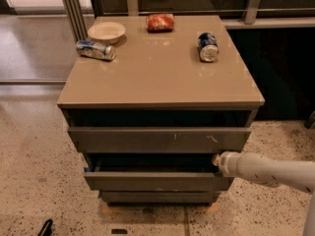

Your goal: Open middle drawer

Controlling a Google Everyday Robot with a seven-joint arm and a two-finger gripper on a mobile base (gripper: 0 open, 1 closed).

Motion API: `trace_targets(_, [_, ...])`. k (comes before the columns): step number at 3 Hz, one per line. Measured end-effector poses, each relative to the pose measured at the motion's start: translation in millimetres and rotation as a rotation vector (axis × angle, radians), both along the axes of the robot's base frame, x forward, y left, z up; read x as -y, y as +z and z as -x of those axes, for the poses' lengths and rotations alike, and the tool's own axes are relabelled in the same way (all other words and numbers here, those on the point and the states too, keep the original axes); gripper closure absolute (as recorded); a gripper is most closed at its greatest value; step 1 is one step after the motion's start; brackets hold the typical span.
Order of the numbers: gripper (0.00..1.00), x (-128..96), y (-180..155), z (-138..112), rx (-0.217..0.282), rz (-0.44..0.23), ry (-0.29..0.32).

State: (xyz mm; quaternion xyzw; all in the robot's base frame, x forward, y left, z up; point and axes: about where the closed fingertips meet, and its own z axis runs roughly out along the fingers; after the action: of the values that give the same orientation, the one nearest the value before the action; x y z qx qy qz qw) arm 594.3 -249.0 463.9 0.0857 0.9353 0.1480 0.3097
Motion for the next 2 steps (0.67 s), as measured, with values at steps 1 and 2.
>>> trace_targets(1, [1.00,-1,-18,6,-0.078,-0.030,-0.010])
trace_targets(2, [1.00,-5,-23,27,-0.157,-0.092,-0.028])
